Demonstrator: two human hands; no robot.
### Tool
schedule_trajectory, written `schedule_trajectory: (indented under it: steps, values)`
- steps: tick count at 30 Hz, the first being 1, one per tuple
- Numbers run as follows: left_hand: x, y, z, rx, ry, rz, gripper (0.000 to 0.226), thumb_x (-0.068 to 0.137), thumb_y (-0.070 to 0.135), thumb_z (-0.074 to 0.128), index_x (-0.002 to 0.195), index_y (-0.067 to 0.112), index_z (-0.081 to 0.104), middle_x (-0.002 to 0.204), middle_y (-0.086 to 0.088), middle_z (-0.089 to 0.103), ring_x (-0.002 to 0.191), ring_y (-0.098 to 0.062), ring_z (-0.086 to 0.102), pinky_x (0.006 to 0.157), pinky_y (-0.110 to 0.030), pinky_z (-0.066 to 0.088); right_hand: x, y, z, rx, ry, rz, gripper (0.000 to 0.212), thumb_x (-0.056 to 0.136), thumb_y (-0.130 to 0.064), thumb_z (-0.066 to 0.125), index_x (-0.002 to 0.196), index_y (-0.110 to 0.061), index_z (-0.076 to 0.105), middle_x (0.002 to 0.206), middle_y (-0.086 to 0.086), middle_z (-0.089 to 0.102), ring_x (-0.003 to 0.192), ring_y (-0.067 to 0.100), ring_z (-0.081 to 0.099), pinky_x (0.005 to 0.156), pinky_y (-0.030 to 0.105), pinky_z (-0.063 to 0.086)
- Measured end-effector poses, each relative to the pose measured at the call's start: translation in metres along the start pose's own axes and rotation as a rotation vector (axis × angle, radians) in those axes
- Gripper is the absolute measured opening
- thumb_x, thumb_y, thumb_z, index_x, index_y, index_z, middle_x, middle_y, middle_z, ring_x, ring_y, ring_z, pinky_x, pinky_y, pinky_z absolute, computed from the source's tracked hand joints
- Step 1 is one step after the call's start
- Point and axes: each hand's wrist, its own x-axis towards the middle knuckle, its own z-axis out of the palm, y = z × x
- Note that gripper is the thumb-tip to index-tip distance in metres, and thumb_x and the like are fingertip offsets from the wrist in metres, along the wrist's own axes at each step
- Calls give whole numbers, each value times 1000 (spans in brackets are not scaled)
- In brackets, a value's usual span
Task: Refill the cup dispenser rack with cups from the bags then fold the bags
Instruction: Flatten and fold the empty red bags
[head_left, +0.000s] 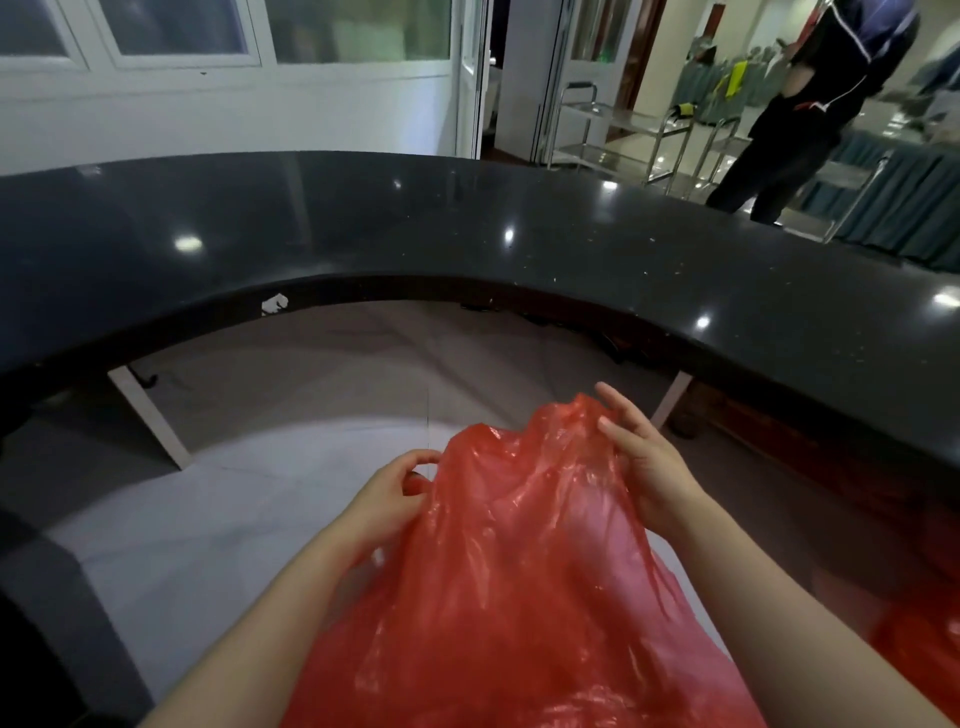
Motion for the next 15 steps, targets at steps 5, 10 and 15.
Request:
schedule_trajectory:
  steps: [5, 10, 15]
  values:
    - [1, -14, -17, -8, 270, 28, 27, 79, 6, 74, 91, 30, 70, 65, 6, 63, 66, -15, 62, 66, -27, 51, -9, -4, -26, -83, 216, -35, 34, 95, 6, 42, 110, -10, 69, 109, 15, 70, 91, 24, 70, 79, 35, 58]
    - [3, -31, -51, -94, 530, -8, 6, 88, 16, 66, 87, 20, 70, 84, -8, 70, 73, -23, 63, 70, -35, 49, -27, -4, -57, -115, 411, -31, 35, 90, 9, 50, 117, -8, 64, 94, 10, 74, 85, 22, 72, 70, 30, 57]
    - [3, -31, -80, -103, 643, -75, 14, 95, 12, 54, 88, 7, 65, 74, -10, 61, 60, -15, 55, 41, -15, 41, -48, -1, -86, 47, 466, 13, 21, 91, -7, 58, 110, -7, 67, 105, 19, 69, 90, 28, 68, 90, 44, 51]
